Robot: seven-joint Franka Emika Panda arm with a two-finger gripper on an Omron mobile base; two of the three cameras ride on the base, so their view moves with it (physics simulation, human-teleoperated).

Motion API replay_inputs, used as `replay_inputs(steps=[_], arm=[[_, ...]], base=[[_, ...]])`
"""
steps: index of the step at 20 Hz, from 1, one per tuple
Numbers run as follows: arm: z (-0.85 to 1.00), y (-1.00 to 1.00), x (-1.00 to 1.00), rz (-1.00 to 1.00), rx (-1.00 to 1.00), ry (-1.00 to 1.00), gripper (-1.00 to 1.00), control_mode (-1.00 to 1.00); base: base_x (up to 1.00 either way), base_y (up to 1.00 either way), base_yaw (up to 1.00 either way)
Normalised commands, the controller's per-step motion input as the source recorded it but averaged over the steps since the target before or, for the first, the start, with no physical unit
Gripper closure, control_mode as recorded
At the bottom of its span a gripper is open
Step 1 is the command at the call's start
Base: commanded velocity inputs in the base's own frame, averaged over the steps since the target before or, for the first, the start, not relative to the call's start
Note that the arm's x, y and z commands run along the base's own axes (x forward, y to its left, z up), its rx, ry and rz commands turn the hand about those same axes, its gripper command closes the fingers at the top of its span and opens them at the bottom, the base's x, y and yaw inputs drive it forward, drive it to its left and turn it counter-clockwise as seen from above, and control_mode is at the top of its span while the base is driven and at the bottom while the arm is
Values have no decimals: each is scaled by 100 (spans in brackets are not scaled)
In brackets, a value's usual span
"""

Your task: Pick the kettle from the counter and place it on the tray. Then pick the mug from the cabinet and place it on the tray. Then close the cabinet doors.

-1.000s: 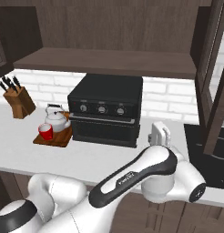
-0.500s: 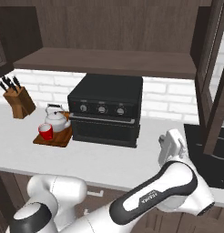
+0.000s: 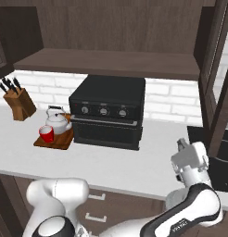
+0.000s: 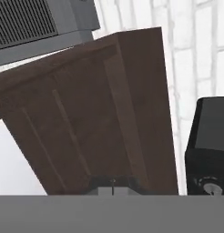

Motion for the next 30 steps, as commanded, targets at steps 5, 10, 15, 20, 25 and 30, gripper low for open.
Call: replay_inputs(steps=[5, 10, 15, 20, 25, 30], arm=[[10, -44, -2, 0, 15, -30, 100, -100], [15, -49, -14, -1, 10, -14, 100, -100], [12, -59, -22, -2, 5, -4, 100, -100], [2, -57, -7, -1, 3, 0, 100, -100], [8, -37, 0, 0, 7, 0, 100, -100], [21, -14, 12, 0, 11, -3, 100, -100]], base=[[0, 0, 0], [0, 0, 0], [0, 0, 0], [0, 0, 0], [0, 0, 0], [0, 0, 0]])
